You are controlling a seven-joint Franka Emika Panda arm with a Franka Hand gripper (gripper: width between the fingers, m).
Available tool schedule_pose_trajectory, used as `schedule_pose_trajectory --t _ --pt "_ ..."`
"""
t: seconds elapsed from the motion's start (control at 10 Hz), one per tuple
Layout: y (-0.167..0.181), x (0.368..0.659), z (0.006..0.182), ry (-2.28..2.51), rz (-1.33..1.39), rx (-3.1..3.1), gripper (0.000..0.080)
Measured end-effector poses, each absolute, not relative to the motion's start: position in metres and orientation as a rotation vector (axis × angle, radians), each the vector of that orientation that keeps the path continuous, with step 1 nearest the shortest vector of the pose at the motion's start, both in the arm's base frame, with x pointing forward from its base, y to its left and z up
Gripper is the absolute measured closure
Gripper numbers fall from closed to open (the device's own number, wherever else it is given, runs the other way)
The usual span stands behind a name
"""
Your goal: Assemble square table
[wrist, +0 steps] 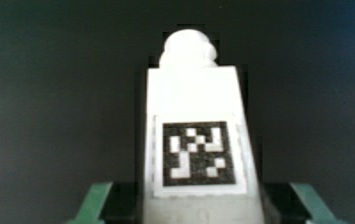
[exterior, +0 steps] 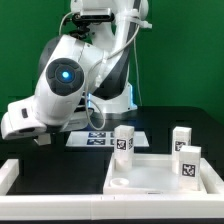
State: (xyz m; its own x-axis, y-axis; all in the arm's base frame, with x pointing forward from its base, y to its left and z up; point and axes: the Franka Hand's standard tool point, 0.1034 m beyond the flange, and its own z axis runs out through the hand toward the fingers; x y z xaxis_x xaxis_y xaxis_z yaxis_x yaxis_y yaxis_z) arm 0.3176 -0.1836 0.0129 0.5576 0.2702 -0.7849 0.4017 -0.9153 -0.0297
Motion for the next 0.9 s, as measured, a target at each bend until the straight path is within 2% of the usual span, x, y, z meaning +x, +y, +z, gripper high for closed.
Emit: schedule_pose_trajectory --t 0.1,0.2,0.3,0.4,0.6,0.8,0.9 --pt "-0.174 0.334 0.032 0.579 -1.314 2.633 0.0510" --pt "-0.161 0.355 0.059 0.577 -1.298 2.659 0.0509" --pt "-0.150 0.362 0.077 0.562 -1.267 2.694 0.0509" --pt "-0.144 0.363 0.088 0.541 -1.274 2.696 0.0509" --pt "-0.147 0.375 0.079 0.601 -1.057 2.798 0.0509" --pt "-0.144 0.378 0.082 0.605 -0.895 2.874 0.0509" --pt "-0.126 0.396 0.095 0.567 -0.807 2.911 0.0509"
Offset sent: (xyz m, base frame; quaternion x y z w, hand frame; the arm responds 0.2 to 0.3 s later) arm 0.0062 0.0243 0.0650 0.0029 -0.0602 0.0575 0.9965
